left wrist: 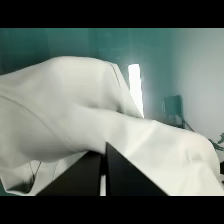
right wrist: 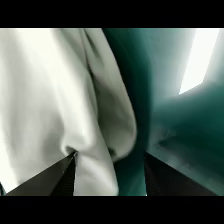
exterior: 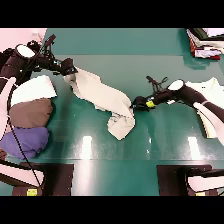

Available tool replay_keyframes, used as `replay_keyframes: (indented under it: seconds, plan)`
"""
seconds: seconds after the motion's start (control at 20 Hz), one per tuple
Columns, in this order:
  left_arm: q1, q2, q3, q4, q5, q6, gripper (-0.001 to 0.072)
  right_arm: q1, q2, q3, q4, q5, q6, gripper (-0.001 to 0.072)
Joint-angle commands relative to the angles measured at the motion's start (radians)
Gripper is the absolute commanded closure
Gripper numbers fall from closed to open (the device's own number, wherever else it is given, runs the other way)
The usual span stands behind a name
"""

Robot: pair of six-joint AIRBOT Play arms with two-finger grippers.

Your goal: Fold the shirts.

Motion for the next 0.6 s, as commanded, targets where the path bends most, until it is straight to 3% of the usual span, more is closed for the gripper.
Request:
replay_keyframes:
  seconds: [0.0, 0.05, 0.15, 0.3, 0.55]
  plan:
    - [0.001, 0.0, 0.002, 0.002, -0.024, 0.002, 0.0683, 0.047, -0.102, 0.099, 0.03, 0.016, -0.016, 0.0284]
    - [0.0, 0.0, 0.002, 0.002, -0.029, 0.002, 0.0683, 0.048, -0.111, 0.115, 0.029, 0.016, -0.016, 0.0297]
    - [0.001, 0.001, 0.002, 0.002, -0.042, 0.002, 0.0683, 0.044, -0.112, 0.136, 0.028, 0.016, -0.041, 0.0665]
    - [0.001, 0.037, 0.002, 0.005, -0.036, 0.002, 0.0684, 0.032, -0.109, 0.199, -0.008, 0.042, -0.058, 0.0695]
    - [0.001, 0.271, 0.003, 0.026, 0.044, 0.03, 0.0684, 0.012, 0.014, 0.387, -0.261, 0.111, -0.011, 0.0695]
